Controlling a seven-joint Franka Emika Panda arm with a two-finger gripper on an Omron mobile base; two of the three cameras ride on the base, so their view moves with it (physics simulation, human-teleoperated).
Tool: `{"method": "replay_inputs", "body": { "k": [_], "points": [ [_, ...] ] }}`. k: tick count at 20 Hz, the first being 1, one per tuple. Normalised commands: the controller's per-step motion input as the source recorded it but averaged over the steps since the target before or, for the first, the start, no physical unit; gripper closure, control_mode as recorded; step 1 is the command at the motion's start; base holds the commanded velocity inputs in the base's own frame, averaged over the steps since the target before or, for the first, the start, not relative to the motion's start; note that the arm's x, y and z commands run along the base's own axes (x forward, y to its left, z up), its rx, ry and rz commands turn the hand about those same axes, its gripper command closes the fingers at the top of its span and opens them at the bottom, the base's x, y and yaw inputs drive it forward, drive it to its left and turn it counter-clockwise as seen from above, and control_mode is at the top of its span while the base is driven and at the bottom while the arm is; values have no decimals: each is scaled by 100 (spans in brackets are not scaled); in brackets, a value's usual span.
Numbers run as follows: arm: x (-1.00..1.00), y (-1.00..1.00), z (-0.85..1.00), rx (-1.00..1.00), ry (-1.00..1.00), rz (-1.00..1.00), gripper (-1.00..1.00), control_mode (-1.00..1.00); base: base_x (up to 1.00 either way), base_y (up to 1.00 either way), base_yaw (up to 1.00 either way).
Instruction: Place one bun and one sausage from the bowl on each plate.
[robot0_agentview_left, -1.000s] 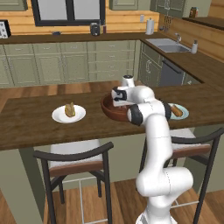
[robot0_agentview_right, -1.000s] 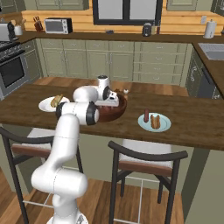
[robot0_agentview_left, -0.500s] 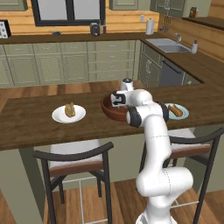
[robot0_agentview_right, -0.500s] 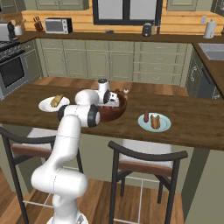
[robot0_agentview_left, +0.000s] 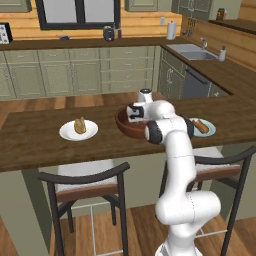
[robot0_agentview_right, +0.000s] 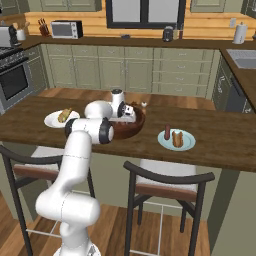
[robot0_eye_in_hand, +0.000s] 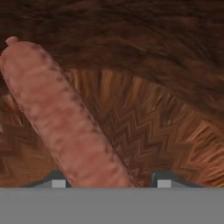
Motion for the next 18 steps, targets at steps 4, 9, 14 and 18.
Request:
{"method": "replay_inputs", "body": {
  "k": [4,9,14,18],
  "points": [
    [-98,0,68,5,-10,0,100,-100,0,0,0],
    [-100,0,100,7,-1,0,100,-100,0,0,0],
    [-72,27,100,10,6,3,100,-100,0,0,0],
    [-8,96,65,10,32,3,100,-100,0,0,0]
  ]
}}
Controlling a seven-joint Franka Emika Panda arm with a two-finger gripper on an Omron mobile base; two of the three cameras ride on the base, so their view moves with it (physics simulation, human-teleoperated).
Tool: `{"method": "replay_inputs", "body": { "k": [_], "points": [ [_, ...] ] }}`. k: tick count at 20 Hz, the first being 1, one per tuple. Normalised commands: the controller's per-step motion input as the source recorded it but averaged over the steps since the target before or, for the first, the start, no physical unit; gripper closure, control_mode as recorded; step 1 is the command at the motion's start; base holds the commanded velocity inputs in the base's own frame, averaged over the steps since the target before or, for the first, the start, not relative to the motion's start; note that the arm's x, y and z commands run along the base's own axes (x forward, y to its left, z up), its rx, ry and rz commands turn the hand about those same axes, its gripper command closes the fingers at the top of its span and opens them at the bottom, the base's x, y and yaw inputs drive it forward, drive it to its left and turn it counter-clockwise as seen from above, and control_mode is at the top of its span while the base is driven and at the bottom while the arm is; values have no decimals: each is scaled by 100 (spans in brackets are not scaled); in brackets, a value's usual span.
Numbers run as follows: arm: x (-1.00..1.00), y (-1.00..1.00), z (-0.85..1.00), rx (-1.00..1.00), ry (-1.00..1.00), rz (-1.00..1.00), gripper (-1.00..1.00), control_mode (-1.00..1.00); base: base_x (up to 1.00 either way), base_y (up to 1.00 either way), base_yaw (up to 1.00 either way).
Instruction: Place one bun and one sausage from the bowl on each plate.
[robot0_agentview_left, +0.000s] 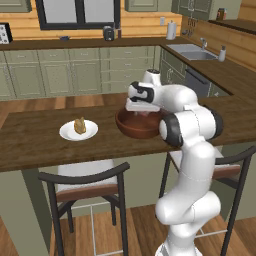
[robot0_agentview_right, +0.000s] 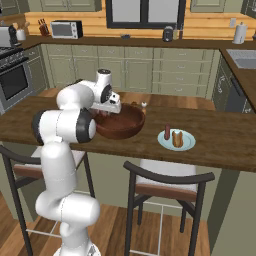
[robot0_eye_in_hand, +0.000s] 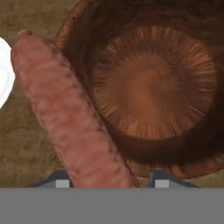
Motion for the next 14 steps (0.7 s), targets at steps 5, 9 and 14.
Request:
{"method": "replay_inputs", "body": {
  "k": [5,9,14],
  "points": [
    [0,88,26,18,55,0,100,-100,0,0,0],
    [0,44,-62,37,32,0,100,-100,0,0,0],
    [22,92,-38,16,6,-1,100,-100,0,0,0]
  ]
}}
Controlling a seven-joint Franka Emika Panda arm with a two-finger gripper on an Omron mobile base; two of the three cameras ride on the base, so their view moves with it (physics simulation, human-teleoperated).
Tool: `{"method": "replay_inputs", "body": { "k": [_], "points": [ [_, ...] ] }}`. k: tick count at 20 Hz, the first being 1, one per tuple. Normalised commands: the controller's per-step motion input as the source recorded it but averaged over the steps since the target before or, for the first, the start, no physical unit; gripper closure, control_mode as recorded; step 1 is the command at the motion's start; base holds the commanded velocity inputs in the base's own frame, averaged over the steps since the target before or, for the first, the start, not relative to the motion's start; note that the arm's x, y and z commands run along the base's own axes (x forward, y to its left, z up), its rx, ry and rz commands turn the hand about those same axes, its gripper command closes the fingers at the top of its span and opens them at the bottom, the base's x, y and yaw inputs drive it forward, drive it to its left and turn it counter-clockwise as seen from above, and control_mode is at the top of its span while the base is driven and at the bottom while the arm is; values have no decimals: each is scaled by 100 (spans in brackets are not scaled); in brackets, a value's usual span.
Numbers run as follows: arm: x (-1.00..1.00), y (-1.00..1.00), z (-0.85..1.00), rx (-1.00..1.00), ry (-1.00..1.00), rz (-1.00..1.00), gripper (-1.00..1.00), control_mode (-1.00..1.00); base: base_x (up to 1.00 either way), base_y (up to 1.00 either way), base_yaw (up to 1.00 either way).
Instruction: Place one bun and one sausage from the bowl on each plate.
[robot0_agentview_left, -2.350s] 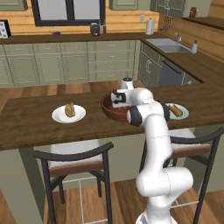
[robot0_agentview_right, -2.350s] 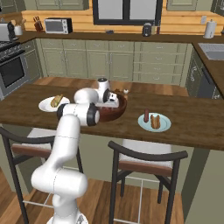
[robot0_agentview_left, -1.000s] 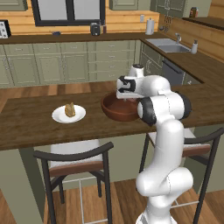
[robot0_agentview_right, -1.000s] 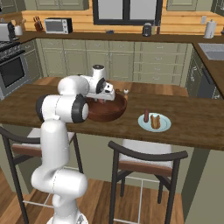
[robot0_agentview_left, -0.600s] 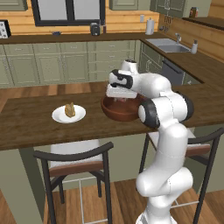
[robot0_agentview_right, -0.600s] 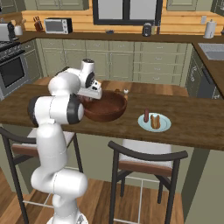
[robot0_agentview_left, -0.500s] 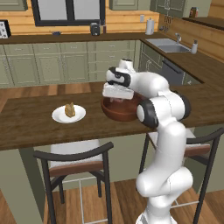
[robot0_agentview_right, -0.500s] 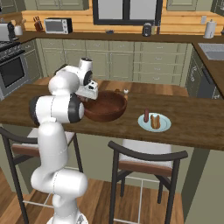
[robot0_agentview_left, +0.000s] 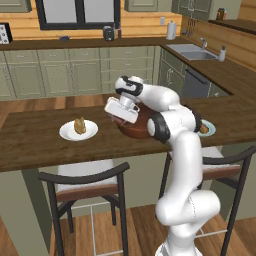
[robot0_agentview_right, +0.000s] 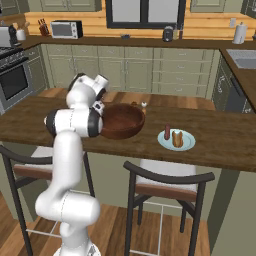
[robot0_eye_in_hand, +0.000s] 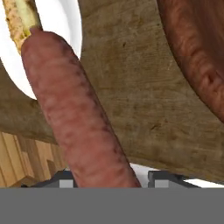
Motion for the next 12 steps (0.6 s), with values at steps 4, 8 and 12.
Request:
{"method": "replay_inputs", "body": {
  "k": [4,8,12],
  "points": [
    [38,69,-21,0,0,-3,100,-100,0,0,0],
    [31,60,-31,0,1,-6,100,-100,0,0,0],
    [0,8,-55,0,1,0,100,-100,0,0,0]
  ]
}}
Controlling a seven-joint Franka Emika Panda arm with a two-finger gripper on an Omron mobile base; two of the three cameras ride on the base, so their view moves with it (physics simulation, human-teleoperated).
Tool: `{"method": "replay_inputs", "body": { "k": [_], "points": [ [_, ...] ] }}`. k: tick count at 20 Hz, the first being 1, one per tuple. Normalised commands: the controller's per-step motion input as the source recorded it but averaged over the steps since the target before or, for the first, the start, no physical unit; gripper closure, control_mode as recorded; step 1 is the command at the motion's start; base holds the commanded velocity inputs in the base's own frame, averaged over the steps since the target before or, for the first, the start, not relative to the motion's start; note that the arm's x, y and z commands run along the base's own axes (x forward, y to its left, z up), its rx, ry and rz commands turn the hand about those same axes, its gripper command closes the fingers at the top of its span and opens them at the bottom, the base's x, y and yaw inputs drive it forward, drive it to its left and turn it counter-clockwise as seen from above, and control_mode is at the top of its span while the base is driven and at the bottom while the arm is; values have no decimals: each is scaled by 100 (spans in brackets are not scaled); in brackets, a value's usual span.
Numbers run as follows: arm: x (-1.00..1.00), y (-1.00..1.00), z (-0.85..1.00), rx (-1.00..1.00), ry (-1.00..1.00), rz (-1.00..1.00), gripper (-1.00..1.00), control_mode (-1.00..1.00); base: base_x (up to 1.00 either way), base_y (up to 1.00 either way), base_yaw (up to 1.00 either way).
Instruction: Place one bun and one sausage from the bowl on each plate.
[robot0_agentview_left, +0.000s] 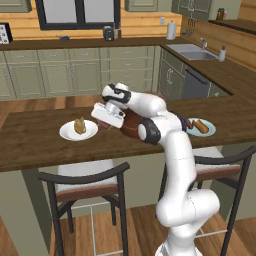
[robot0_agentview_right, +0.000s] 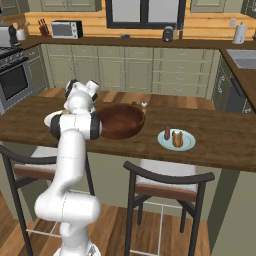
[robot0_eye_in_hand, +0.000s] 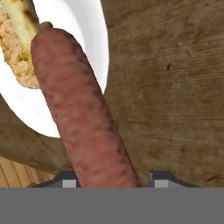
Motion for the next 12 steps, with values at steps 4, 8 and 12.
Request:
{"method": "replay_inputs", "body": {
  "k": [4,8,12],
  "points": [
    [8,48,-19,0,-5,-7,100,-100,0,0,0],
    [51,58,0,0,-7,-13,100,-100,0,0,0],
    [67,40,-17,0,-6,-11,-100,-100,0,0,0]
  ]
}}
